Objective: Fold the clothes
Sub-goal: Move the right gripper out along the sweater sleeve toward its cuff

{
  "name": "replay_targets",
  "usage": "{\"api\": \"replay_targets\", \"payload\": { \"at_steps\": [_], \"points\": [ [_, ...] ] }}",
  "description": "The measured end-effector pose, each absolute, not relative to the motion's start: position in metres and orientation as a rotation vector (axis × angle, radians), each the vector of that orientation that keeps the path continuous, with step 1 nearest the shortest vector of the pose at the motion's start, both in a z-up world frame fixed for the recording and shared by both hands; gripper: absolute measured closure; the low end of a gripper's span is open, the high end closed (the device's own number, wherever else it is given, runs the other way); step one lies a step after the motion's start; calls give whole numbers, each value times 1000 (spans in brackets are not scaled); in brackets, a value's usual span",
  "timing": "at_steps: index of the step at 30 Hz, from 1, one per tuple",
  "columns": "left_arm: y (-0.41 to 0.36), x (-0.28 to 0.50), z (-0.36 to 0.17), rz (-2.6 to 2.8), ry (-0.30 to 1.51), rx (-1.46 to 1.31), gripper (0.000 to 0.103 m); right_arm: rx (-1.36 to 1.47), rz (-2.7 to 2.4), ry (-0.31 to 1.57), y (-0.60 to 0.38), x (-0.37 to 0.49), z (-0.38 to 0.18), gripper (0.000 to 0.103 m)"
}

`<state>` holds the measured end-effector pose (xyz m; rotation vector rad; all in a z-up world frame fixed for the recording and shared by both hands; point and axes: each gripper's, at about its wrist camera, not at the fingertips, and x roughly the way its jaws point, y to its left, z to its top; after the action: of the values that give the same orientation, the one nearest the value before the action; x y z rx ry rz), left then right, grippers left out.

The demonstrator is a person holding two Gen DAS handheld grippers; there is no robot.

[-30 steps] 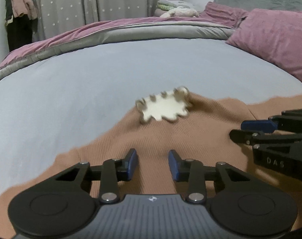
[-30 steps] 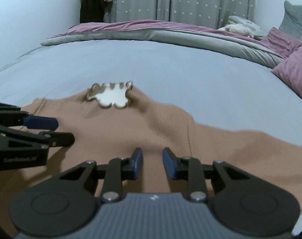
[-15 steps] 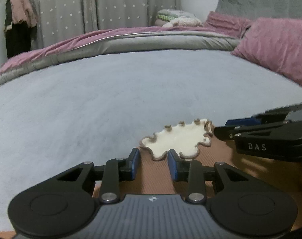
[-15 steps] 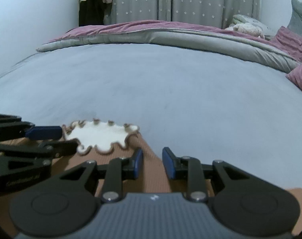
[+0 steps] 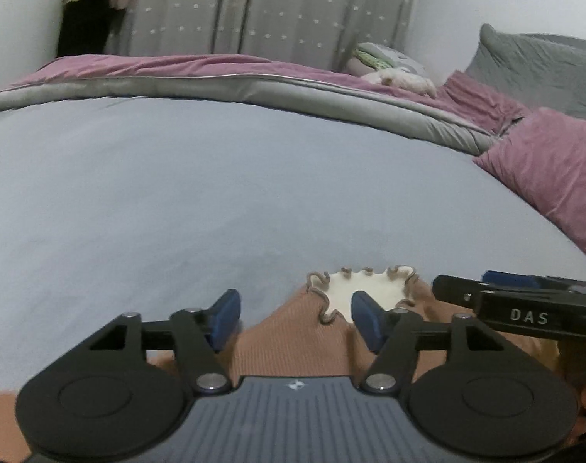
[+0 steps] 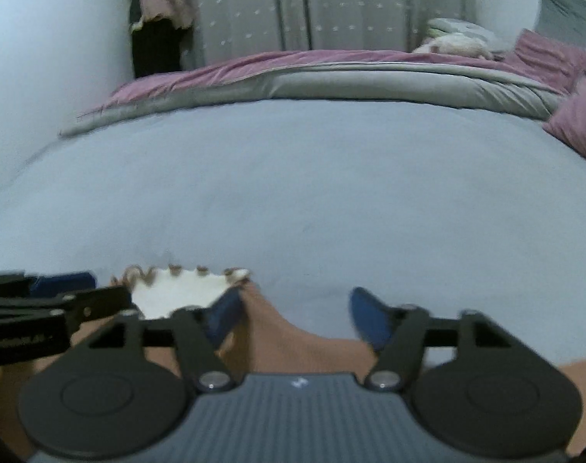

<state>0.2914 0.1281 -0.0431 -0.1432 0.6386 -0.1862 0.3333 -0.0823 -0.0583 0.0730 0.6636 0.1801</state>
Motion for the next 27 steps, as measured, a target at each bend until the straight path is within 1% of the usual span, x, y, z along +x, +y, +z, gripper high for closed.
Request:
{"api": "replay_targets", "payload": {
  "at_steps": [3,5,7,14,21,27],
  "points": [
    [126,276,-30,-167,641,-120,32,86,171,652,-92,321,-45,25],
    [125,263,-21,-158,638,-118,25,68,164,650,-96,311,-36,22],
    [125,250,-15,-153,640,-120,23,59,163,653,-100,300,-28,17],
    [120,202,1,-160,662,-123,15,69,140,660,-120,257,-7,8],
    [110,149,5,-189,681,-87,11,132,89,676,-148,220,2,3],
    [102,124,2,-199,707,-100,9,140,35,693,-169,191,1,2]
  ]
}}
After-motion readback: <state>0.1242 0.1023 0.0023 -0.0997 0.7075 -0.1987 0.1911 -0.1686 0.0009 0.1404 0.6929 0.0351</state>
